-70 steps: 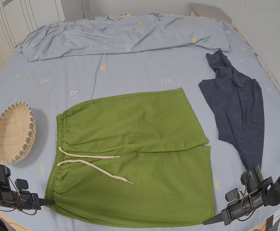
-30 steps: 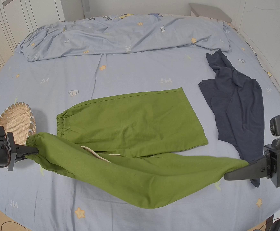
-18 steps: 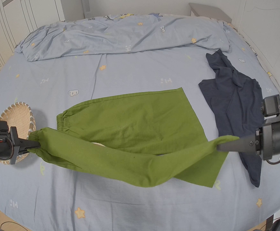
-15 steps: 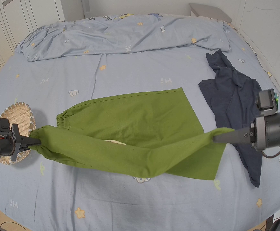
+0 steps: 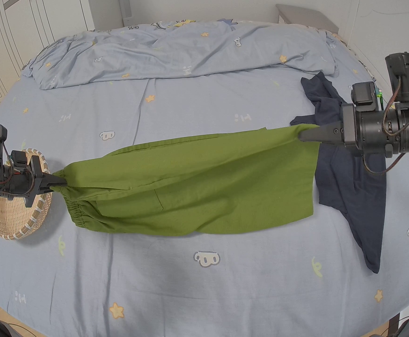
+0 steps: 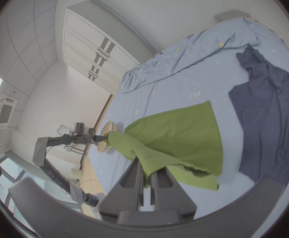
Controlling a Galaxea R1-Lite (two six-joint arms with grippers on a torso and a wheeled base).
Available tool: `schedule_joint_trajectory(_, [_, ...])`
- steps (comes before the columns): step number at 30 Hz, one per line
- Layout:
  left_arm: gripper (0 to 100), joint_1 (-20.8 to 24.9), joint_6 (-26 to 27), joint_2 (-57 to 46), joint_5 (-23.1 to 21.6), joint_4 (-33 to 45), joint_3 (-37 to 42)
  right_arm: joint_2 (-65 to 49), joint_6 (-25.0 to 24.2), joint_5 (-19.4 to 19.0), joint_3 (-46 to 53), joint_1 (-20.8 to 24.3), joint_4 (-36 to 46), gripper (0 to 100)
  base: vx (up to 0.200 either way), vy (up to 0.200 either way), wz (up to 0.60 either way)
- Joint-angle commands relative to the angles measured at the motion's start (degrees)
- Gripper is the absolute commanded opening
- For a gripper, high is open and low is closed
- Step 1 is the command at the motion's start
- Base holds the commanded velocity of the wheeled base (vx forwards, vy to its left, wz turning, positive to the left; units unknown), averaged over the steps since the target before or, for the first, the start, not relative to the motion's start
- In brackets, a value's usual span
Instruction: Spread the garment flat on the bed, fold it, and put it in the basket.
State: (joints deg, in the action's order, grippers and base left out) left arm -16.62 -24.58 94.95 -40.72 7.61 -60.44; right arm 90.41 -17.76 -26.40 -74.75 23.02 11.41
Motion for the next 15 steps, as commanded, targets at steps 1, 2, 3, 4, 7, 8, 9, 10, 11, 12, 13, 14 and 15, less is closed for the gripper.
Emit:
schedule_joint_trajectory(1, [0,1.0,0.0,5.5,0.0,0.1,-4.1,6.6,0.8,1.4,-5.8,-2.2,0.5,0,0.000,0.000,0.00])
schedule_joint_trajectory(2, [0,1.3,0.0,5.9,0.1,0.1,-4.9,7.3,0.8,2.0,-7.0,-2.2,0.5,0,0.000,0.000,0.00])
schedule_joint_trajectory(3, [0,1.4,-0.1,5.9,0.1,0.1,-4.9,7.5,0.8,2.1,-7.2,-2.3,0.5,0,0.000,0.000,0.00])
schedule_joint_trajectory(4, [0,1.4,-0.1,6.3,0.2,0.2,-6.2,8.7,0.8,3.7,-9.4,-2.5,0.6,0,0.000,0.000,0.00])
schedule_joint_trajectory(7, [0,1.5,-0.1,6.5,0.2,1.1,-7.9,10.8,0.9,7.5,-11.8,-2.4,0.7,0,0.000,0.000,0.00])
schedule_joint_trajectory(8, [0,1.6,-0.1,7.0,0.3,1.7,-8.7,11.7,1.5,9.4,-12.5,-2.3,1.0,0,0.000,0.000,0.00])
schedule_joint_trajectory(9, [0,1.6,-0.1,7.5,0.5,2.3,-9.5,12.4,2.2,11.3,-13.1,-2.2,1.5,0,0.000,0.000,0.00])
schedule_joint_trajectory(10, [0,1.7,-0.1,7.8,0.7,2.8,-10.2,13.1,2.9,13.0,-13.6,-2.1,1.8,0,0.000,0.000,0.00])
schedule_joint_trajectory(11, [0,1.8,-0.1,8.1,1.1,3.3,-11.1,13.9,3.6,14.7,-13.8,-2.2,1.7,0,0.000,0.000,0.00])
schedule_joint_trajectory(12, [0,2.1,0.0,8.3,1.5,3.7,-12.1,14.7,4.1,15.6,-14.0,-2.3,1.2,0,0.000,0.000,0.00])
schedule_joint_trajectory(13, [0,2.1,0.0,8.3,1.5,3.7,-12.1,14.7,4.1,15.6,-14.0,-2.3,1.2,0,0.000,0.000,0.00])
schedule_joint_trajectory(14, [0,2.8,-0.1,8.7,2.5,4.6,-13.3,15.2,4.1,16.0,-14.5,-2.4,1.1,0,0.000,0.000,0.00])
schedule_joint_trajectory(15, [0,3.3,0.0,8.4,3.9,5.7,-14.1,15.7,4.1,16.1,-15.2,-2.6,0.6,0,0.000,0.000,0.00])
